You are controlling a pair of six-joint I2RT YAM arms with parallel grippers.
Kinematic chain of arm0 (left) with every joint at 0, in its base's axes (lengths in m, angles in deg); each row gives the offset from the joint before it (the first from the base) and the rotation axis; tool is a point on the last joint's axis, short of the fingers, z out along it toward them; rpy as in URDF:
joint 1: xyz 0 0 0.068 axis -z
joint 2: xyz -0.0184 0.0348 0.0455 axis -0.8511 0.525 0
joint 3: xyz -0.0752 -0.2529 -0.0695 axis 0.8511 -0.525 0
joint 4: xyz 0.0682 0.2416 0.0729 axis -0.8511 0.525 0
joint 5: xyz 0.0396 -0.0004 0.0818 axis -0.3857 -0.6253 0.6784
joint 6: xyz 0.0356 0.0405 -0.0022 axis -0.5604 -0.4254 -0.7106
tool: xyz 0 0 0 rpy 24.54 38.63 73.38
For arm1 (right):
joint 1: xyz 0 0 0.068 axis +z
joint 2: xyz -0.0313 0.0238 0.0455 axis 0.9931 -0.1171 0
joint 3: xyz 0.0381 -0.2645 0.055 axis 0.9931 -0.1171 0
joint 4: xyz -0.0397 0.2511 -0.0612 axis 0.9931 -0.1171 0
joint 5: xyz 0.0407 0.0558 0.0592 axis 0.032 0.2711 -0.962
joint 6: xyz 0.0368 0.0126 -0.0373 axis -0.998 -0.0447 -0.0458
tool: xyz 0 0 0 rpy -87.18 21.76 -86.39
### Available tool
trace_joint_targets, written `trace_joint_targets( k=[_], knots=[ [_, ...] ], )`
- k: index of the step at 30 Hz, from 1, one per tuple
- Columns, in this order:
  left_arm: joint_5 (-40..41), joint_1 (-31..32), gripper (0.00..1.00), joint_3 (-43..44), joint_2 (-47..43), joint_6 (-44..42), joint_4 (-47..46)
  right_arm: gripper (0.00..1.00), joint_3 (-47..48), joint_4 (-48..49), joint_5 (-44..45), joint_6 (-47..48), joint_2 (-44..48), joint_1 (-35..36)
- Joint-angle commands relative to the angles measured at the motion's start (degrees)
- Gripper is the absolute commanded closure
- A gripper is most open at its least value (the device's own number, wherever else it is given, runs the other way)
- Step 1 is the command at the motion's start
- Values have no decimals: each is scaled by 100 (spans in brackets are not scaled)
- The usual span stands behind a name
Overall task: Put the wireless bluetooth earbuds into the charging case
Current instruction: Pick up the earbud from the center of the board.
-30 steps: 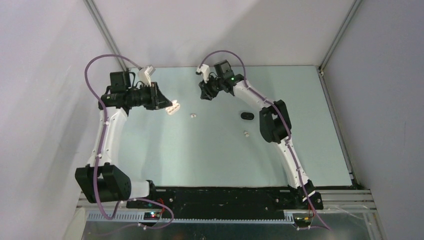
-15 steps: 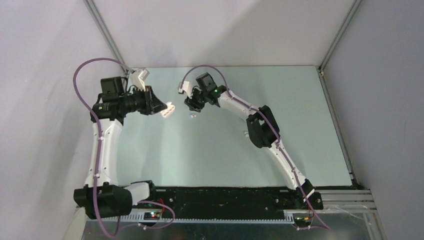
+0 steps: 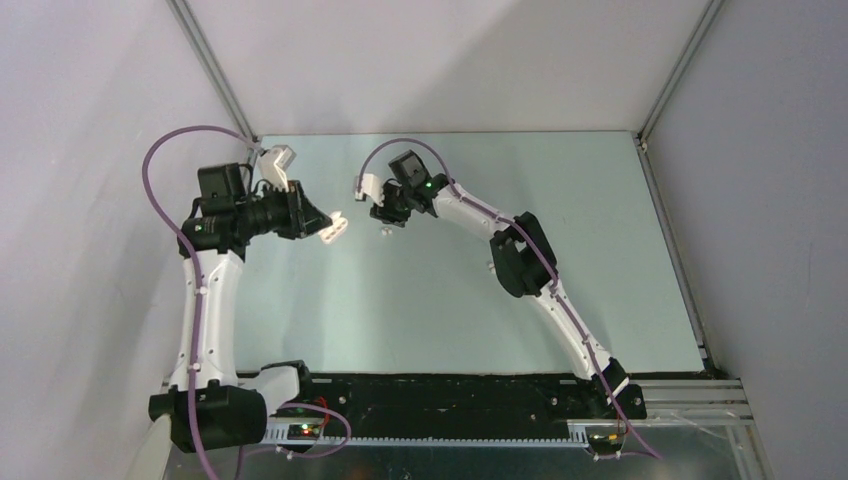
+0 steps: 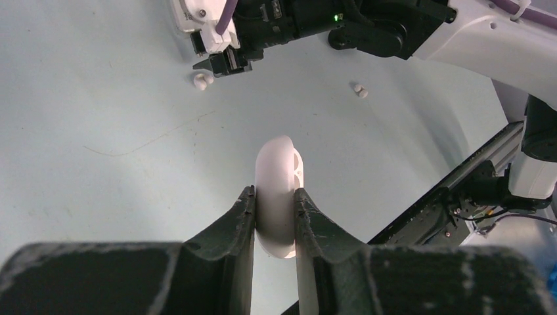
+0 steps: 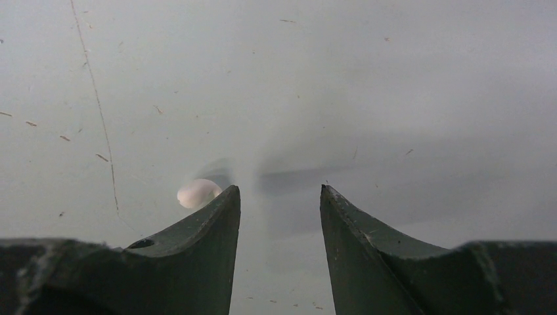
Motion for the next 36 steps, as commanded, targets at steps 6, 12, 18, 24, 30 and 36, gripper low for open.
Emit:
trace_joint_targets(
  k=[6,12,18,24,30,36],
  knots=[
    [-3,-82,100,-10,-34,-150,-38,48,192,-460,-571,34,108,0],
    [-12,-82,100,53,72,-162,-44,49,200,-577,-664,69,117,-7],
    [-13,-80,100,46,83,-157,-43,49,213,-809,-789,181,133,-10],
    [-28,-87,100,-13,63,-159,-48,50,213,-1034,-910,301,161,-4],
    [-37,-82,100,-75,55,-145,-48,52,195,-1118,-948,413,171,10],
    [-33,-81,100,-104,46,-144,-41,58,216,-1388,-1122,698,180,23]
  ],
)
